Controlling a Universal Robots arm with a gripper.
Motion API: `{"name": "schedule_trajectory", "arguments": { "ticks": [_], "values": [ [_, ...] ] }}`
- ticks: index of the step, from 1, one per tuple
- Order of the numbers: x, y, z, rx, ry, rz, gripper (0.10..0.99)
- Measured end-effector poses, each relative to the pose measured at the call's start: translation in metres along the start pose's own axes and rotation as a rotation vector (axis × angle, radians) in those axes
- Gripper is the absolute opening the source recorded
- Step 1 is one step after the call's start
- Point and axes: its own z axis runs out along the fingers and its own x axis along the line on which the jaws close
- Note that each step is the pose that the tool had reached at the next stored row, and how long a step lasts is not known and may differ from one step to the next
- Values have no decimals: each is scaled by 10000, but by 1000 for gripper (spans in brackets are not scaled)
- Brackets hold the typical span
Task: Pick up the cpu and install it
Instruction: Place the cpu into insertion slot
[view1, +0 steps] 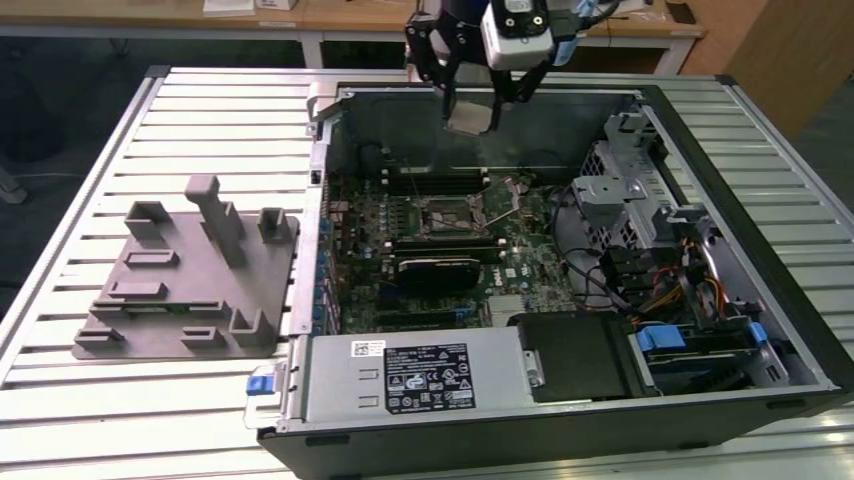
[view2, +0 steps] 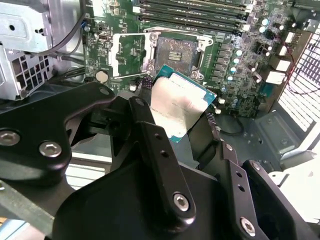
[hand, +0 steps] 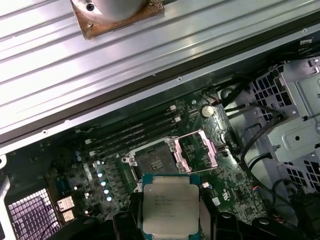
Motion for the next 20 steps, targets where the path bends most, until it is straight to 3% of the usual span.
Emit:
{"name": "schedule_trajectory", "arguments": {
  "ticks": [4, 5, 20],
  "values": [
    [1, -5, 53, 31, -12, -1, 541],
    [3, -12, 137, 83, -34, -4, 541],
    [7, -29, 342, 207, -85, -11, 541]
  ]
}}
